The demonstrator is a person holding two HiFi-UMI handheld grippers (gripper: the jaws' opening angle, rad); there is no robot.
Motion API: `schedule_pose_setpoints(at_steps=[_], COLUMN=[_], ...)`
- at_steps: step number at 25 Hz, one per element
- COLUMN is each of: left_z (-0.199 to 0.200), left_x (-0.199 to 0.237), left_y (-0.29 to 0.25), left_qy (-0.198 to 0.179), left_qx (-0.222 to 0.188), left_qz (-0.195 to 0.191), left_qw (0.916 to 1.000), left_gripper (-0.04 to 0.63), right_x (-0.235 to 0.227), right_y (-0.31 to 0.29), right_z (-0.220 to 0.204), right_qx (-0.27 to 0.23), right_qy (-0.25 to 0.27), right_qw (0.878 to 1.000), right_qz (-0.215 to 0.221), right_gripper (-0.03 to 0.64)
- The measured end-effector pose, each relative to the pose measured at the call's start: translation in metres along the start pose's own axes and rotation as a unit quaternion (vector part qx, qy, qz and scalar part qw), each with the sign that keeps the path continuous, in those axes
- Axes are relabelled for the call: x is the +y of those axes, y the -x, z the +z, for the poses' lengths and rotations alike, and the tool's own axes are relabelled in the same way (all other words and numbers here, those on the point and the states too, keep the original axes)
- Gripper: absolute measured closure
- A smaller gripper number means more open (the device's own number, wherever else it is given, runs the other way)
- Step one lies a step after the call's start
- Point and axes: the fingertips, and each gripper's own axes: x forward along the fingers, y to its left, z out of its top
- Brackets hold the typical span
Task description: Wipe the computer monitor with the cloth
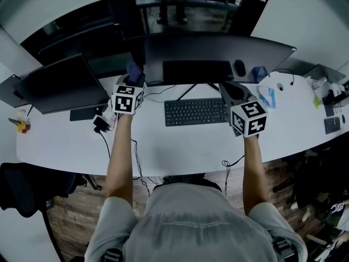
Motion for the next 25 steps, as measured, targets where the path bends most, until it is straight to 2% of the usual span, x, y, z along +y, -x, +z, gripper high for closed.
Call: schedule_pose_setpoints(at_steps=[5,16,25], left_z=[-0.017,-0.055,-0.093], left_x=[-0.003,-0.007,-0.01], left_y=[-0.008,-0.029,-0.048], left_qy=[0.037,0.073,0.105], left_qx=[0.006,0.029,0.053], left_qz=[-0.009,-0.017,-0.027], left_qw=[0.9993,0.9968,0.9927], left_gripper=[0.514,0.514,0.514], right_x=[0.0,0.001,0.0], right_y=[-0.006,-0.022,-0.024], right_z=[-0.008,-0.028,-0.048], right_qx=[0.01,0.031,0.046], right_qy=[-0.004,-0.001,-0.007], right_qw=[1.0,0.999,0.999], right_qz=[0.004,0.01,-0.007], right_gripper=[0.615,0.615,0.615])
